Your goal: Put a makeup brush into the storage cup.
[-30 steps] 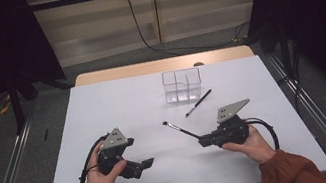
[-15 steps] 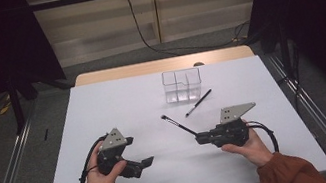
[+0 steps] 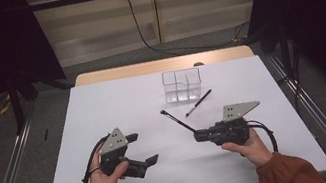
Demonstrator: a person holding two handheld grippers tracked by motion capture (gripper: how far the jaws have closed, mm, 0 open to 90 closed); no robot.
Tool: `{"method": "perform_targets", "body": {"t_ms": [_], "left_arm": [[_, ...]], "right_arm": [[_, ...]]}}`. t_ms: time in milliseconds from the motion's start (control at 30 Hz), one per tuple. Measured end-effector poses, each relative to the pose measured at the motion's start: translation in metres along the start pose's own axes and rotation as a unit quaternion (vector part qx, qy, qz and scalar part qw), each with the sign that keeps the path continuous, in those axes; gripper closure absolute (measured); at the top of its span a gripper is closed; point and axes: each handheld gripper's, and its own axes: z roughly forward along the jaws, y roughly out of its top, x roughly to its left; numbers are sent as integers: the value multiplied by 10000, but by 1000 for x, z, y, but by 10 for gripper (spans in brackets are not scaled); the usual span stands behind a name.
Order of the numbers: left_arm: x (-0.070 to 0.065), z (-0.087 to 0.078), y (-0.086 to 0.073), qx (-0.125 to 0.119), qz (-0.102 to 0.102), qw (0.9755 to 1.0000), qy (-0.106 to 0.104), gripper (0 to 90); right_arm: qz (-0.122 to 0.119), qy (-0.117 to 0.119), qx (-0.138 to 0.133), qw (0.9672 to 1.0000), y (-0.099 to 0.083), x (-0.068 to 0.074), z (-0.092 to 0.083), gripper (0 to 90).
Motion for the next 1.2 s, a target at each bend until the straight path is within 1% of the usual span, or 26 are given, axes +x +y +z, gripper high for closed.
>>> {"method": "perform_targets", "body": {"t_ms": [67, 133, 167, 233, 300, 367, 467, 600, 667, 700, 733, 767, 800, 867, 900, 1000, 1067, 1100, 1167, 1200], "left_arm": [[-1, 2, 2, -114, 3, 9999, 17, 34], [-2, 4, 3, -208, -67, 9997, -56, 31], [-2, 5, 4, -176, -51, 9998, -64, 31], [-3, 7, 4, -222, -106, 9997, -96, 31], [-5, 9, 5, -226, -93, 9997, -75, 34], [-6, 12, 7, -294, -108, 9995, -108, 31], [-7, 15, 9, -388, -50, 9992, -82, 31], [-8, 20, 12, -572, -36, 9983, -47, 38], [-8, 23, 14, -569, -73, 9983, -101, 37], [-8, 25, 15, -524, -83, 9984, -176, 37], [-8, 27, 16, -587, -113, 9980, -207, 37], [-8, 28, 18, -564, -111, 9981, -237, 38], [-10, 30, 19, -617, -106, 9978, -208, 37], [-11, 32, 22, -606, -79, 9978, -256, 40], [-11, 34, 24, -607, -32, 9978, -275, 39], [-15, 39, 28, -726, 17, 9965, -403, 40], [-16, 43, 30, -737, 84, 9959, -512, 40], [-17, 45, 31, -745, 49, 9959, -517, 40], [-18, 49, 32, -707, 71, 9964, -460, 59], [-18, 52, 33, -741, 58, 9962, -463, 69]], "right_arm": [[8, 24, 11, 10000, 0, 1, 0, 836], [-2, 40, -4, 10000, 1, 1, 0, 836], [-10, 49, -7, 10000, 1, 2, 0, 836], [-5, 58, -25, 10000, 1, 2, -1, 836], [-12, 44, -31, 10000, 1, 1, -1, 836], [-13, 54, -19, 10000, 1, 2, 0, 836], [-26, 59, -9, 10000, 1, 2, 0, 836], [-26, 71, -6, 10000, 2, 3, 1, 836], [-18, 67, -24, 10000, 2, 3, 2, 836], [-16, 75, -21, 10000, 2, 3, 2, 836], [-17, 74, -21, 10000, 2, 3, 2, 836], [-13, 74, -26, 10000, 2, 3, 2, 836], [-15, 85, -30, 10000, 2, 3, 2, 836], [-17, 79, -34, 10000, 2, 3, 2, 836], [-14, 82, -39, 10000, 2, 3, 2, 836], [-30, 93, -54, 9999, 3, 4, 2, 835], [-65, 98, -23, 9999, 3, 4, 3, 836], [-69, 103, -18, 9999, 2, 4, 3, 836], [-70, 114, -20, 9999, 2, 4, 4, 836], [-71, 114, -25, 9999, 2, 4, 4, 836]]}}
